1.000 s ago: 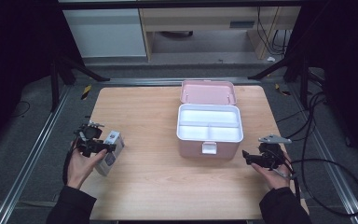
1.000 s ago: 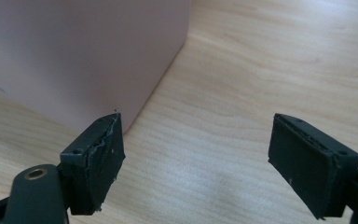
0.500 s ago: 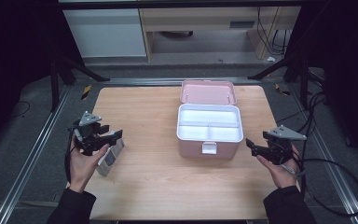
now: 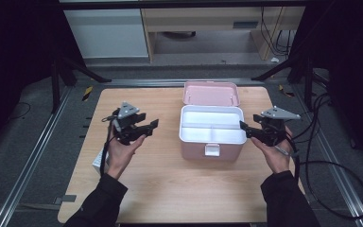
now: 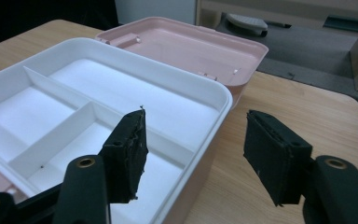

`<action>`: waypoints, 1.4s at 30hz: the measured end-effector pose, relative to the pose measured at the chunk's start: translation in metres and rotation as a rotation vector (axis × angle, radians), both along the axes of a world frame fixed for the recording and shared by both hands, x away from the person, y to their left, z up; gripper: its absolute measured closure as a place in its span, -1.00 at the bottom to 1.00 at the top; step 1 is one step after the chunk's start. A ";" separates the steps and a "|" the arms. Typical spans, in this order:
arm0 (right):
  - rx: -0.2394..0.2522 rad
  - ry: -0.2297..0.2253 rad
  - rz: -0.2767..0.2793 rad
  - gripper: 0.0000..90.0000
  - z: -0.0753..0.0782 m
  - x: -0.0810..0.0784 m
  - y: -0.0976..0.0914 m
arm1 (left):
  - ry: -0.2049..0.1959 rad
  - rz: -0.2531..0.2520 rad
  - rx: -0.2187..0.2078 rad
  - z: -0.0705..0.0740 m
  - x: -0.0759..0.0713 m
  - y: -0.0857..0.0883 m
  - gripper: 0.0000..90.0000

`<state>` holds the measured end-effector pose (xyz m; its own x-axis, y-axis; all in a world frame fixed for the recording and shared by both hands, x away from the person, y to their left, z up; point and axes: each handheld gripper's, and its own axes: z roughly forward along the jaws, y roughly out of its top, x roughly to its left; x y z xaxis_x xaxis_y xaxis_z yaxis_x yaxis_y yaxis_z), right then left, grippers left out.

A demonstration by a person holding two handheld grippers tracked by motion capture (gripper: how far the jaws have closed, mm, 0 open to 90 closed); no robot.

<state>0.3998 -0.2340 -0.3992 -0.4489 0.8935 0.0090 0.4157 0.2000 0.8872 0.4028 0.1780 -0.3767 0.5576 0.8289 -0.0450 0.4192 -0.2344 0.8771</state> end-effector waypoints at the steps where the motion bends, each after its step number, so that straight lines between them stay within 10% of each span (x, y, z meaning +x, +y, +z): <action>1: -0.007 0.006 -0.001 -0.07 -0.001 0.003 0.002 | -0.001 -0.011 0.000 -0.002 0.003 -0.006 -0.06; 16: -0.070 0.114 -0.001 0.12 -0.026 0.016 0.004 | 0.077 -0.122 0.045 -0.044 0.025 -0.068 -0.15; 22: -0.071 0.134 0.022 0.30 -0.028 0.017 0.009 | 0.101 -0.133 0.017 -0.051 0.029 -0.068 -0.01; 29: -0.083 0.138 0.013 0.34 -0.032 0.017 0.020 | 0.087 -0.127 0.086 -0.048 0.025 -0.066 0.16; 42: -0.063 0.135 0.089 0.28 -0.034 0.014 0.066 | 0.117 -0.071 0.098 -0.046 0.012 -0.018 0.22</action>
<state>0.4140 -0.1683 -0.4328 -0.5244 0.8512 0.0193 0.5086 0.2949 0.8089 0.4148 0.1603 -0.4222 0.6106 0.7912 -0.0339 0.4966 -0.3492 0.7947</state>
